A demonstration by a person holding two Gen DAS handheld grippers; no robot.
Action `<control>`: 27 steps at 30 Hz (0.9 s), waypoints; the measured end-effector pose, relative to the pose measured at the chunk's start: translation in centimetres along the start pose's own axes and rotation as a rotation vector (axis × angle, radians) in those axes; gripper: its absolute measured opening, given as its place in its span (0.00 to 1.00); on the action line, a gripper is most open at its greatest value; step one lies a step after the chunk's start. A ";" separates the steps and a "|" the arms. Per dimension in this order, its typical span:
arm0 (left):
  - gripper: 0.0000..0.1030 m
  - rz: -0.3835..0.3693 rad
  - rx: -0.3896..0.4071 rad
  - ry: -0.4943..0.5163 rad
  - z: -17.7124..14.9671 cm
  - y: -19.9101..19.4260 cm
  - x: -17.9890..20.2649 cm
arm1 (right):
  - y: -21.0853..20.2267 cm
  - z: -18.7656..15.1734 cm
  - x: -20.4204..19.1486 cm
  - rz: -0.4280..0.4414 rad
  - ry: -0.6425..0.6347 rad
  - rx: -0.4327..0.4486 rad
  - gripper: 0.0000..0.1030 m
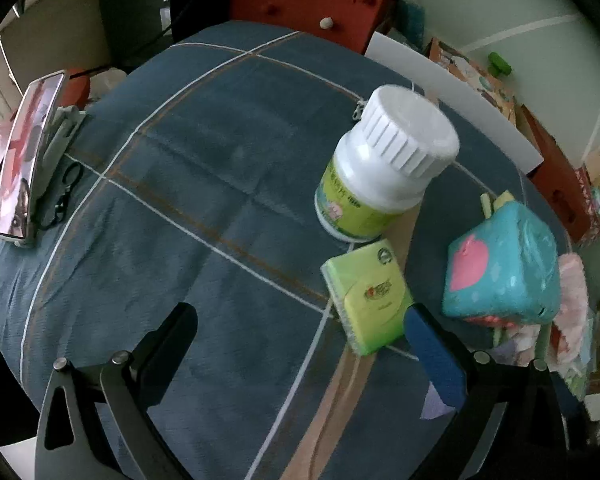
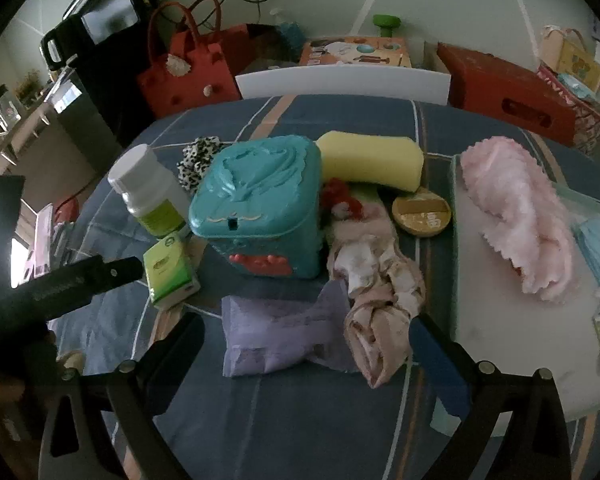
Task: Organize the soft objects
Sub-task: 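Grasp the small green tissue packet with the left tool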
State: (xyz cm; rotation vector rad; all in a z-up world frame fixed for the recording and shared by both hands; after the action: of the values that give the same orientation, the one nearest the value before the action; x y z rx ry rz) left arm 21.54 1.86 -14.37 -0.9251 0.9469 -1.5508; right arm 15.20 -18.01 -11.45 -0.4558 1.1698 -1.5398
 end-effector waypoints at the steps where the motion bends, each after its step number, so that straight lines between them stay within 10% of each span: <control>1: 1.00 -0.001 0.006 -0.007 0.3 -0.1 0.0 | -0.1 0.1 0.1 -0.001 0.006 0.002 1.00; 27: 0.94 0.099 -0.099 0.111 2.2 6.7 5.2 | -0.4 1.3 2.5 -0.024 0.064 0.021 1.00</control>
State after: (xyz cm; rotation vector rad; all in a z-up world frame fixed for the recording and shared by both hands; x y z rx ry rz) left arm 25.27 -4.37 -19.19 -0.8543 1.1405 -1.4942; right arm 15.21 -20.83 -11.19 -0.4104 1.2000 -1.5966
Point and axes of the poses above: each gripper's, at about its wrist camera, not at the fingertips, and y roughly the way its jaws point, x to its right, z to its top, the point moved 10 cm from there along y, roughly the way its jaws point, and after that the axes turned 15 degrees about y, right-handed, at the moved point
